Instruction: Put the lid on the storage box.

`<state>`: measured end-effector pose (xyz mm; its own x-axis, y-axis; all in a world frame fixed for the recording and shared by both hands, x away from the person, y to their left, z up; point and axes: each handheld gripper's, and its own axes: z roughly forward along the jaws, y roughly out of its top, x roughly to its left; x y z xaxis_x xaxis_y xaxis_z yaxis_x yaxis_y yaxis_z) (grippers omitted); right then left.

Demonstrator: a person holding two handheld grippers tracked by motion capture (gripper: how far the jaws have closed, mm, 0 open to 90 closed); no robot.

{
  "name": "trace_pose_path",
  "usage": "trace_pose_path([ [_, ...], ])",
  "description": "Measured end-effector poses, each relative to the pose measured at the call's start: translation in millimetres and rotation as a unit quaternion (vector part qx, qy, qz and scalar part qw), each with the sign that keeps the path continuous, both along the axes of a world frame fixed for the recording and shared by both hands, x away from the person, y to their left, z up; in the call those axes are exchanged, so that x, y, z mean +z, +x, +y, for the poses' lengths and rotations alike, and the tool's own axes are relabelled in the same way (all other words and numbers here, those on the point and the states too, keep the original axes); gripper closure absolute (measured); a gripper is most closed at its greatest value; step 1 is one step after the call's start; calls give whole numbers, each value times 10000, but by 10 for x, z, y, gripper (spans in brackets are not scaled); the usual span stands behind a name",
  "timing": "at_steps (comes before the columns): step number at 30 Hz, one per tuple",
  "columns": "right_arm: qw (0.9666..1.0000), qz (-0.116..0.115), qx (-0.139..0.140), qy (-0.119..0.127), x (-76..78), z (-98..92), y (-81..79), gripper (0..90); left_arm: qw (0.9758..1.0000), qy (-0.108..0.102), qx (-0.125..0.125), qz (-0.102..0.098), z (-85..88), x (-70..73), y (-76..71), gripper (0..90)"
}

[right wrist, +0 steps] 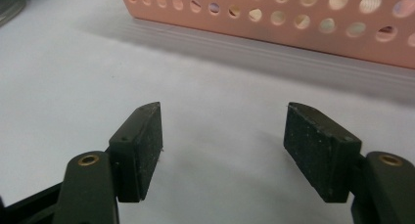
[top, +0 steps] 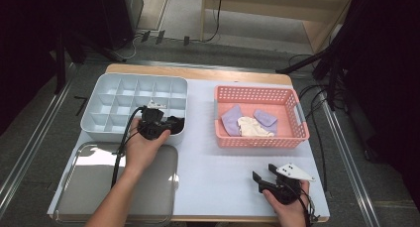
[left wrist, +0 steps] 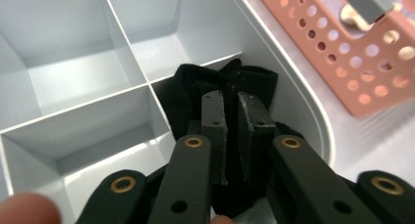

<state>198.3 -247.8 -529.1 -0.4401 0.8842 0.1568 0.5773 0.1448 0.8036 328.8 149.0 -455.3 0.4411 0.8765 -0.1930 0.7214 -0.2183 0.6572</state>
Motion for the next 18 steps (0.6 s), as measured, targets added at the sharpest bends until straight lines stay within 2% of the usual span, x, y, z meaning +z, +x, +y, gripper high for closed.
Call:
trace_pose_path([
  [4, 10000, -20, 1, -75, 0, 9, -2, 308, 9997, 212, -87, 2, -25, -1, 2, 852],
  [8, 10000, -11, 18, -92, -2, 14, 1, 308, 9994, 319, -92, 133, -49, 6, 25, 858],
  [10, 10000, -14, 26, -85, -1, 13, 1, 308, 9996, 236, -46, 172, -38, 8, 27, 854],
  [12, 10000, -5, 20, -60, -1, 10, 0, 307, 9999, 64, -15, 105, -23, 5, 9, 826],
  [14, 10000, 10, 4, -16, 0, 4, 1, 306, 9997, -218, -120, 1, 0, -2, -21, 729],
  [16, 10000, 16, 3, 8, -1, 0, 2, 306, 9996, -237, -95, -112, 2, -6, -51, 678],
  [18, 10000, 1, 6, 10, 0, -1, 0, 306, 9988, -426, 20, -260, 35, 3, -82, 603],
])
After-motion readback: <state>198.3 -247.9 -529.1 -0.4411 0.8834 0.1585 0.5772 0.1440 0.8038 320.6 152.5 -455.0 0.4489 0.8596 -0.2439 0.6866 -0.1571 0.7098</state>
